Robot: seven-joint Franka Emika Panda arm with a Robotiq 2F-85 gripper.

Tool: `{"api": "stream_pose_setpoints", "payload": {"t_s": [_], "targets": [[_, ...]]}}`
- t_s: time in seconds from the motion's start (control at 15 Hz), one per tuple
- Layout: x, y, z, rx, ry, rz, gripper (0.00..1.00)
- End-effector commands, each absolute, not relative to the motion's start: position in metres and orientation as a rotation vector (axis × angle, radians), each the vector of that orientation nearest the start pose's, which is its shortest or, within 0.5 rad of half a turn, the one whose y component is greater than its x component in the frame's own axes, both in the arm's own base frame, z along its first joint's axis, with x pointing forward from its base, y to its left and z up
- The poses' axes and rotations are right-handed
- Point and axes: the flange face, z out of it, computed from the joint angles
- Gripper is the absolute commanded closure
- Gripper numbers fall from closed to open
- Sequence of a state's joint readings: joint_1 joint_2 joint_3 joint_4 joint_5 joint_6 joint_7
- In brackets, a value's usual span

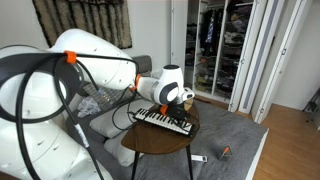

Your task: Press the key on the keyboard

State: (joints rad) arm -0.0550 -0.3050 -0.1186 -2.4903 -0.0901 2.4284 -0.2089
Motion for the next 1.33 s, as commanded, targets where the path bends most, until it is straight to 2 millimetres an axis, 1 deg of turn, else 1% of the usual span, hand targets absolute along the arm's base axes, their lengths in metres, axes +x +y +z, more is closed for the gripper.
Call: {"api": "stream_pose_setpoints", "payload": {"t_s": [0.0, 0.07, 0.27, 0.4, 0.6, 0.67, 0.73, 0.8, 1.13, 1.2, 1.27], "targets": [[0.445, -0.081, 0.437, -3.202, -0.155, -0.412, 0.73], [0.445, -0.081, 0.439, -3.202, -0.15, -0.418, 0.68], [0.444, -0.081, 0.446, -3.203, -0.146, -0.436, 0.46], [0.442, -0.081, 0.449, -3.203, -0.143, -0.446, 0.34], [0.439, -0.082, 0.454, -3.205, -0.137, -0.46, 0.12], [0.438, -0.082, 0.455, -3.205, -0.133, -0.465, 0.05], [0.437, -0.083, 0.457, -3.206, -0.129, -0.468, 0.01], [0.436, -0.084, 0.458, -3.206, -0.125, -0.471, 0.0], [0.434, -0.085, 0.465, -3.205, -0.103, -0.483, 0.0], [0.435, -0.086, 0.466, -3.202, -0.064, -0.493, 0.0], [0.441, -0.086, 0.459, -3.187, -0.108, -0.491, 0.0]]}}
